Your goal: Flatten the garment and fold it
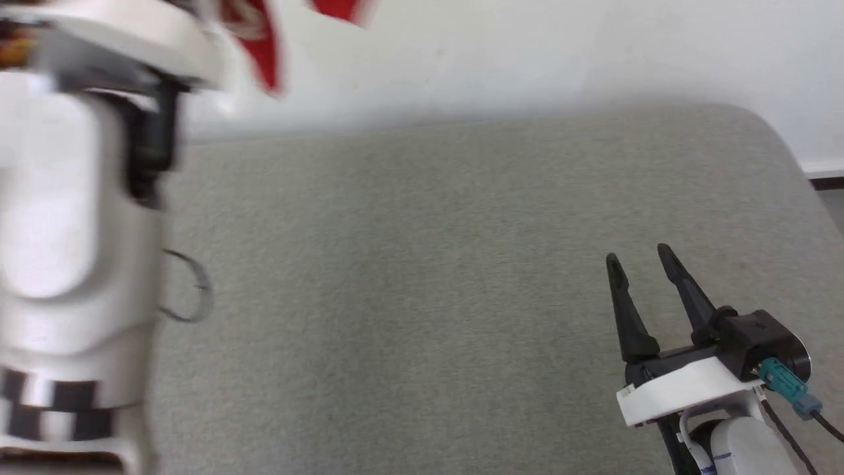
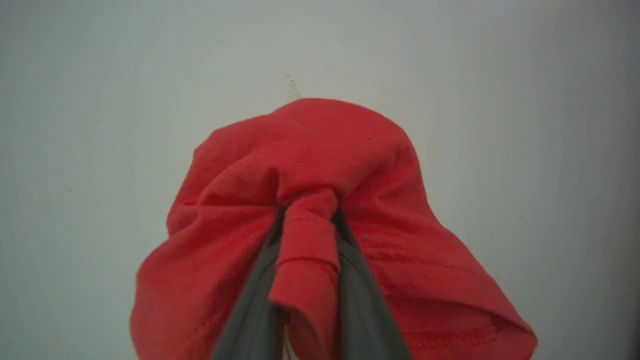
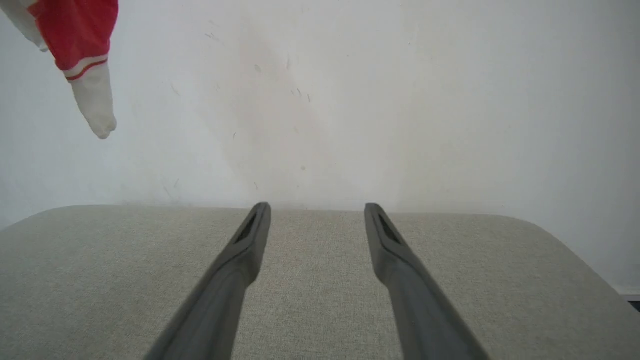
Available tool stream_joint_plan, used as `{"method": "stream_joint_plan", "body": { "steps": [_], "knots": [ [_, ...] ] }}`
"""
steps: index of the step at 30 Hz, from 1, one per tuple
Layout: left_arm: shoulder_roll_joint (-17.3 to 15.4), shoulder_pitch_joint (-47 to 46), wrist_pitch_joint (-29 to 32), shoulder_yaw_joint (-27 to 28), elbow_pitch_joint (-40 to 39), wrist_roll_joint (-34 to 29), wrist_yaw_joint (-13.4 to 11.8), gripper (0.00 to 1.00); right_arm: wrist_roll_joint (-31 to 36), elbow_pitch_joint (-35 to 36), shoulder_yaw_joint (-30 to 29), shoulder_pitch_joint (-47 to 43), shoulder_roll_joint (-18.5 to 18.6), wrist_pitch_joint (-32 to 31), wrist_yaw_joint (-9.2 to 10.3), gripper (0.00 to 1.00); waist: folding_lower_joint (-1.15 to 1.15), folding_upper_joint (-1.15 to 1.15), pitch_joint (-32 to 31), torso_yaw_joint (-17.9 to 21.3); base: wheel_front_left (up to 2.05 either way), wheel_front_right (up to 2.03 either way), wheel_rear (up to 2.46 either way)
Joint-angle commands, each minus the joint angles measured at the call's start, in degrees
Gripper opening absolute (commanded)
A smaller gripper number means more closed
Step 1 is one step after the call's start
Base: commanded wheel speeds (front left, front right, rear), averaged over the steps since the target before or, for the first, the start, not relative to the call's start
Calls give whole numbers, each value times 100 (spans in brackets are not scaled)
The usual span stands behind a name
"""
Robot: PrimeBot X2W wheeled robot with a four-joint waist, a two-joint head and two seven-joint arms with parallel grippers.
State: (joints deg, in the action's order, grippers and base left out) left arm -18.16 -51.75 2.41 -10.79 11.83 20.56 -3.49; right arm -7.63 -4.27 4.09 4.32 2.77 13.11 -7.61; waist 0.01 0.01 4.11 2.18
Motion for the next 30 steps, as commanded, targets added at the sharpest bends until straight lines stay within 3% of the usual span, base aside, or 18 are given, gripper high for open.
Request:
{"method": "stream_joint_plan", "body": {
  "steps": [1,5,10,21,22,23,24,27,30],
  "knots": [
    [114,47,35,-53,-5,81,52,0,-5,23,-2,-62,11,-16,12,100,-1,-1,-227,368,0,0,0],
    [714,523,346,-397,55,483,138,0,-34,57,78,-105,11,-63,12,100,-1,-1,-266,679,0,0,0],
    [1122,1439,1103,-789,492,1003,243,0,-43,76,136,-176,11,-98,12,100,-1,-1,-276,1010,0,0,0],
    [1024,2826,3256,-1978,2059,917,248,0,-119,99,89,-248,11,-108,12,100,-1,-1,-136,1163,0,0,0],
    [1025,2859,3343,-2007,2049,935,258,19,-120,100,75,-256,11,-108,12,100,-1,-1,-124,1128,0,0,0],
    [1036,2884,3330,-1990,2002,967,249,84,-121,100,60,-265,11,-108,12,100,-1,-1,-117,1088,0,0,0],
    [1042,2904,3275,-1970,1945,978,224,100,-120,98,51,-272,11,-113,12,100,-1,-1,-114,1042,0,0,0],
    [1019,3003,2965,-1897,1688,971,160,100,-115,100,43,-280,10,-129,12,100,-1,-1,-125,912,0,0,0],
    [983,3126,2168,-1643,1238,947,28,100,-98,126,25,-281,10,-140,12,100,-1,-1,-142,760,0,0,0]
  ]
}}
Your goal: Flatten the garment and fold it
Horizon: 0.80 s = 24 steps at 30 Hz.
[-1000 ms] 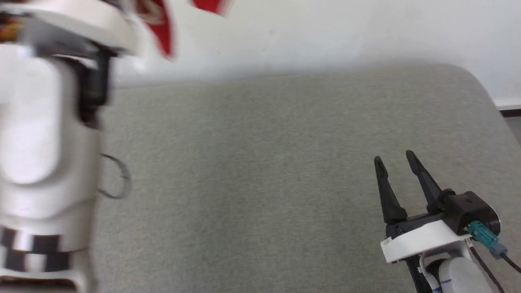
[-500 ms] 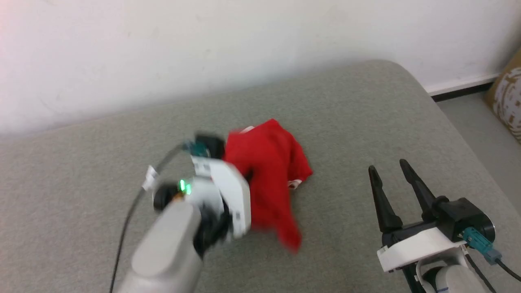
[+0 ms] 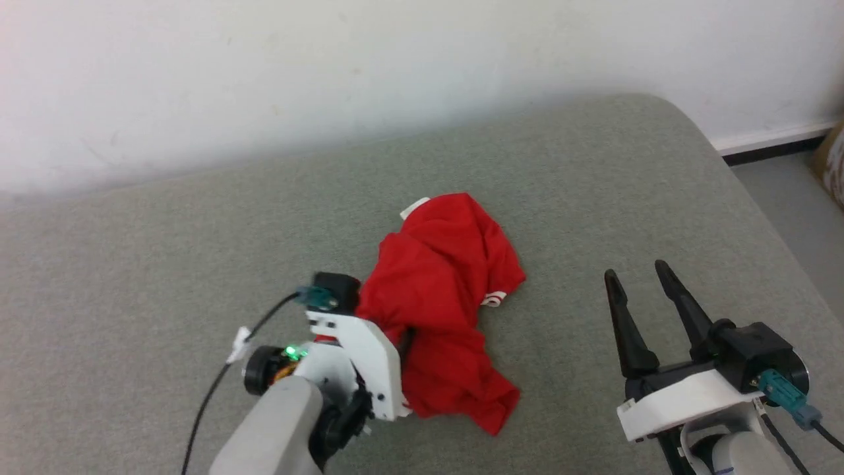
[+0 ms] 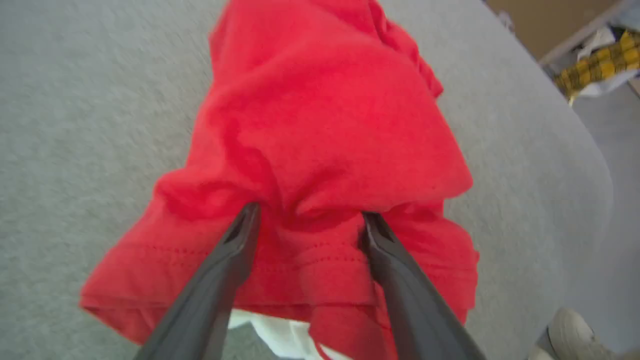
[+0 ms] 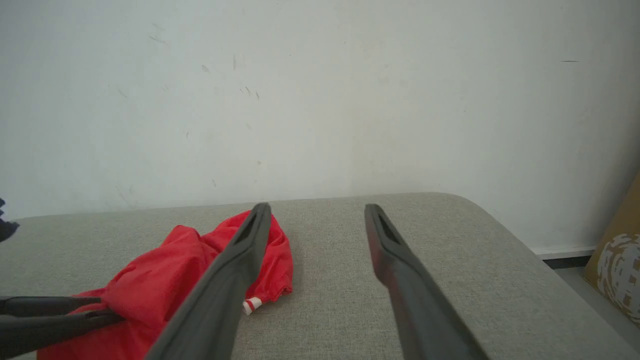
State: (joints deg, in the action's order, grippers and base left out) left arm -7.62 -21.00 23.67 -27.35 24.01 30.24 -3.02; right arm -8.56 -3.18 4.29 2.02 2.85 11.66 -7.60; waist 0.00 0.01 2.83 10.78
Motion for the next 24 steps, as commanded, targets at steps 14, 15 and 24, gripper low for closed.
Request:
{"method": "stream_joint_plan", "body": {
  "steps": [14,15,24],
  "knots": [
    [-398,1494,-3829,1266,-1707,-749,-805,100,57,77,226,108,3,-444,11,100,0,-1,-88,-894,0,0,0],
    [-394,1583,-3848,1336,-1790,-797,-831,100,37,35,294,195,3,-619,11,100,0,-1,-75,-970,0,0,0],
    [-53,1937,-3865,1880,-2396,-1356,-686,100,-152,-1170,660,1403,3,-3542,11,100,0,-1,166,-1661,0,0,0]
  ]
}}
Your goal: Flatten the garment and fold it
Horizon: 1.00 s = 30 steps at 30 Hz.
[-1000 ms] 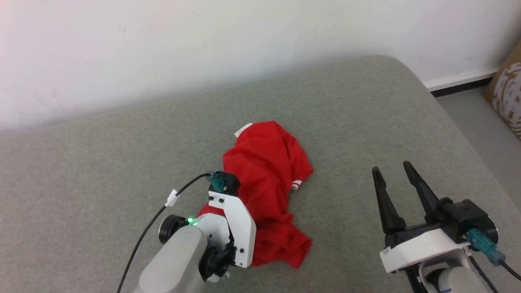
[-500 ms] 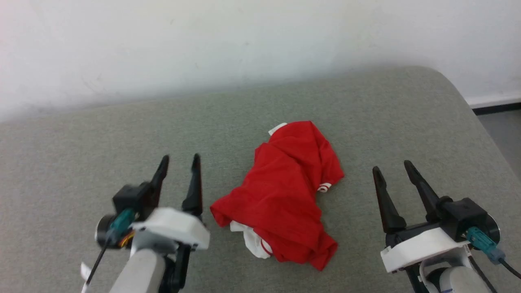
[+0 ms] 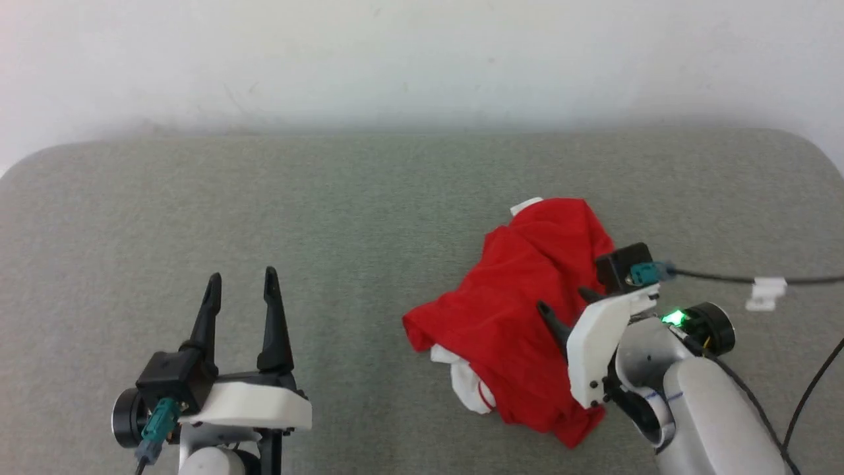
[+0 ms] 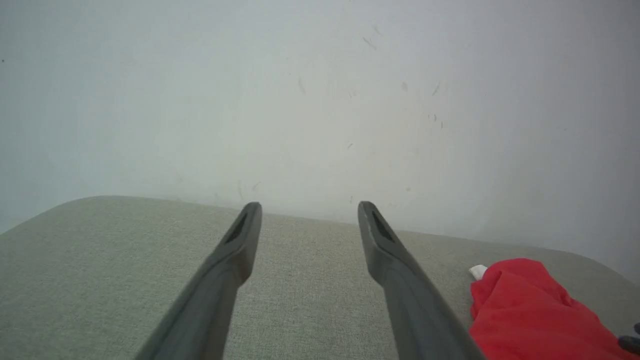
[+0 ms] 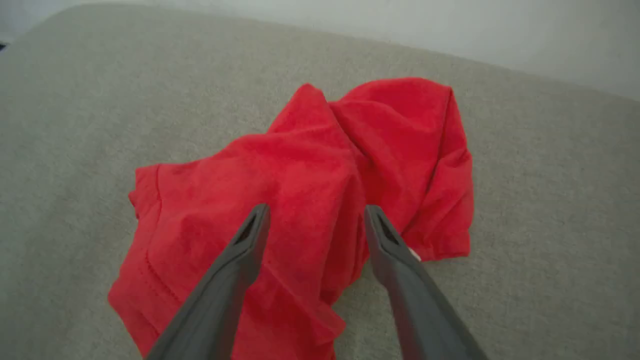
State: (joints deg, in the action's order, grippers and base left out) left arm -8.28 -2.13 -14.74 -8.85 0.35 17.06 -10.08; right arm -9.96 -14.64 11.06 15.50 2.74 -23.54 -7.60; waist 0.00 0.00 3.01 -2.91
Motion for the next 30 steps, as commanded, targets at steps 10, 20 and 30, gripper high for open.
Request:
{"method": "stream_joint_plan", "body": {
  "steps": [10,20,30],
  "knots": [
    [347,33,-25,319,107,-280,401,100,-324,-590,-111,528,14,-1508,11,0,0,0,311,-565,0,0,0],
    [458,106,-26,497,274,-432,589,100,-781,1515,-801,-1070,69,-1779,11,0,0,0,42,-274,0,0,0],
    [497,101,-26,486,315,-497,723,100,-38,2263,-2870,-2543,17,-1813,11,0,0,0,-30,84,0,0,0]
  ]
}}
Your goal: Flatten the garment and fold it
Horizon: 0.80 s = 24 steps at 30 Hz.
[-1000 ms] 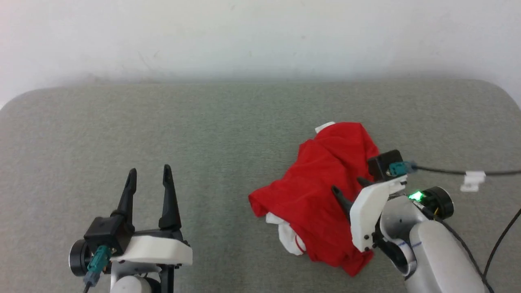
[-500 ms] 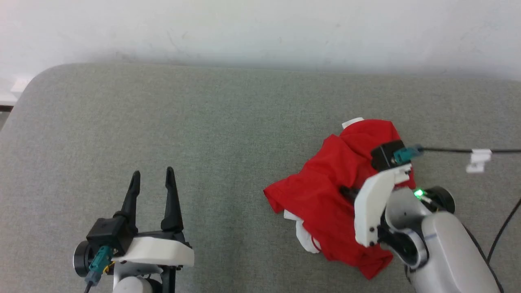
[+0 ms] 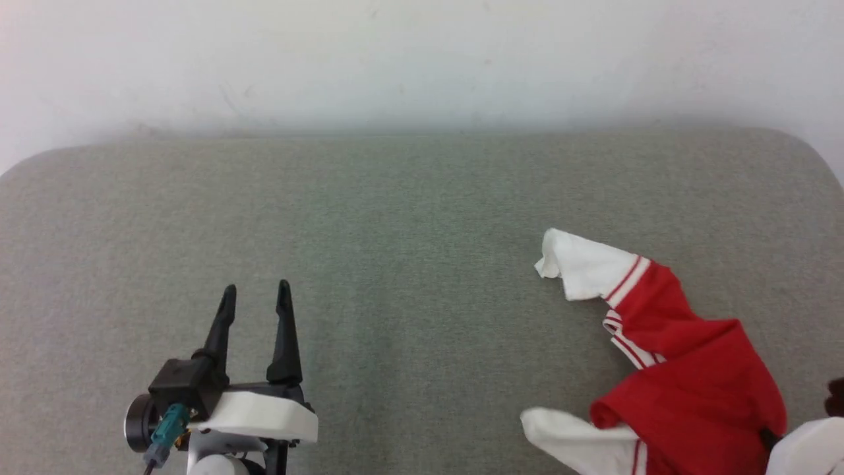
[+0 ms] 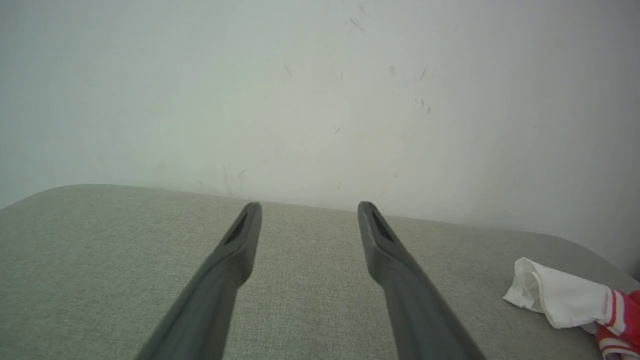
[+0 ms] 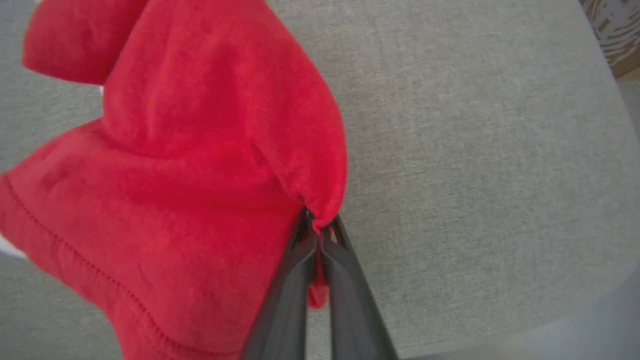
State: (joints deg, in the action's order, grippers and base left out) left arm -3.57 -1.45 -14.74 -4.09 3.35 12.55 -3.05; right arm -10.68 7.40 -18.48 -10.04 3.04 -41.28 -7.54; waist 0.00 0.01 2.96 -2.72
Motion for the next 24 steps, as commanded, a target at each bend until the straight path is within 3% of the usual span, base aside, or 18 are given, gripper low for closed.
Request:
{"method": "stream_joint_plan", "body": {
  "steps": [1,2,8,11,18,24],
  "knots": [
    [28,26,-26,-5,38,-47,43,100,45,-32,-7,2,-13,94,5,31,0,-1,-27,101,0,0,0],
    [31,11,-26,-14,65,-41,69,100,13,-138,-60,14,-14,238,5,100,0,-1,-28,137,0,0,0],
    [45,-71,-26,-147,222,-49,177,100,-106,-350,88,408,-15,1757,5,100,0,-1,-70,251,0,0,0],
    [51,-87,-26,-195,281,-45,191,100,83,-187,899,448,-15,2274,5,100,0,-1,-118,253,0,0,0],
    [58,-28,-26,-195,308,-45,199,100,317,90,2839,100,169,1513,5,100,0,-1,-172,137,0,0,0],
    [61,-52,-26,-213,304,-22,226,100,717,-384,3045,154,159,1029,5,100,0,-1,-21,-50,0,0,0]
  ]
}}
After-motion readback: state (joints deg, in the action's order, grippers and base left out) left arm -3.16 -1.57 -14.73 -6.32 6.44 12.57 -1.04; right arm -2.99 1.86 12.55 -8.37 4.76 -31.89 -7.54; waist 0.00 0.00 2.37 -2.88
